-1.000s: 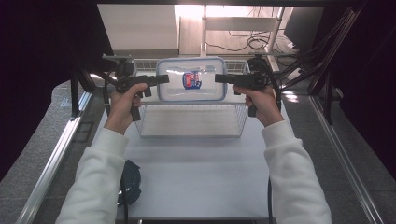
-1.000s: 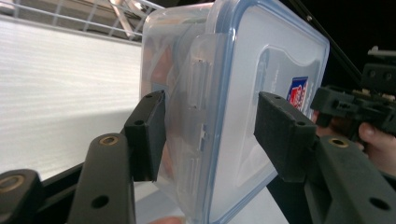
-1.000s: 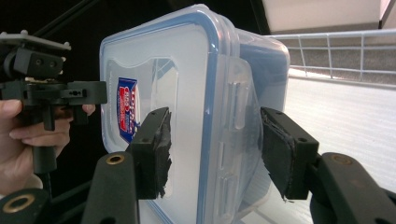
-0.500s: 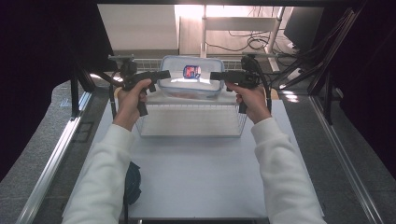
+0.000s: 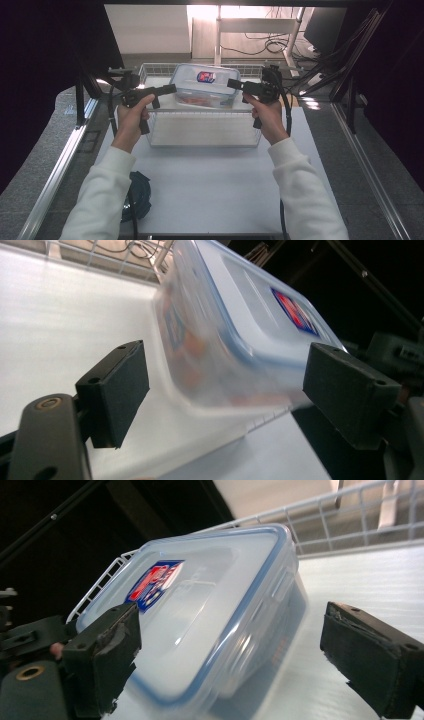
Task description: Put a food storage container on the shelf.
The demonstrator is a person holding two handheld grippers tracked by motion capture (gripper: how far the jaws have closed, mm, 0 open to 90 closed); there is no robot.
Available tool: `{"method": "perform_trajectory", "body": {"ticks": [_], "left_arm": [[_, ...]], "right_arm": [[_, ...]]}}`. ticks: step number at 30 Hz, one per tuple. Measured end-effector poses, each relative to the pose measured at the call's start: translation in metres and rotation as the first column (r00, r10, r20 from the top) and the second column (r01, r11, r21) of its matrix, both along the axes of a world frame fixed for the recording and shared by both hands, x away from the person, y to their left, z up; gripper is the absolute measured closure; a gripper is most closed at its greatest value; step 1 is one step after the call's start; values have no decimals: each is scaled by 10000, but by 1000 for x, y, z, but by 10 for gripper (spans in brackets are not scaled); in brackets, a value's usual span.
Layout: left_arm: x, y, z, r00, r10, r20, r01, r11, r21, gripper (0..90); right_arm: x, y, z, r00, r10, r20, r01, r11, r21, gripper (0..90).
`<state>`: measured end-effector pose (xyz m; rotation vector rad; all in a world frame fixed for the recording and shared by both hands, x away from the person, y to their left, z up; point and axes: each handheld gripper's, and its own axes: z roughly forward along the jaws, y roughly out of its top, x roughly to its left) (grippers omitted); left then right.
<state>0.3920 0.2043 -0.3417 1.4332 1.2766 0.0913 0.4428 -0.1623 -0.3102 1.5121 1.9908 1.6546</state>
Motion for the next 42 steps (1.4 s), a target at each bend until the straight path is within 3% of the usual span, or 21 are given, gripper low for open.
{"method": "perform_trajectory", "body": {"ticks": [4, 7, 11, 15, 22, 28, 32, 34, 36, 42], "left_arm": [[-34, -3, -5, 9975, -650, 290, 639, 9972, 390, 172], [-58, -10, -11, 9925, -1098, 541, 1048, 9907, 871, 172], [-84, -18, -24, 9846, -1604, 692, 1483, 9768, 1543, 180], [-103, -21, -38, 9812, -1835, 603, 1680, 9648, 2024, 198], [-130, -17, -65, 9803, -1962, 202, 1851, 9503, 2504, 202], [-148, -17, -81, 9801, -1983, -76, 1889, 9205, 3420, 222], [-156, -17, -92, 9765, -2143, -229, 2090, 9157, 3431, 256], [-158, -18, -98, 9761, -2130, -423, 2137, 9075, 3617, 261], [-160, -17, -102, 9760, -2114, -514, 2155, 9075, 3605, 265], [-167, -13, -107, 9789, -1958, -591, 2037, 9072, 3680, 267]], "right_arm": [[-24, -6, -1, 9942, 590, 899, -513, 9950, -857, 101], [-43, -12, -6, 9821, 1042, 1569, -819, 9864, -1422, 113], [-67, -20, -18, 9700, 1633, 1799, -1303, 9746, -1822, 122], [-90, -32, -36, 9619, 2129, 1714, -1751, 9615, -2117, 145], [-120, -53, -68, 9640, 2341, 1265, -2005, 9516, -2331, 202], [-136, -63, -93, 9670, 2426, 773, -2130, 9370, -2771, 233], [-142, -65, -106, 9681, 2447, 536, -2197, 9321, -2879, 240], [-143, -65, -113, 9669, 2532, 319, -2326, 9256, -2985, 240], [-143, -64, -118, 9662, 2573, 186, -2392, 9206, -3088, 240], [-147, -65, -119, 9656, 2596, 129, -2438, 9220, -3006, 243]]}}
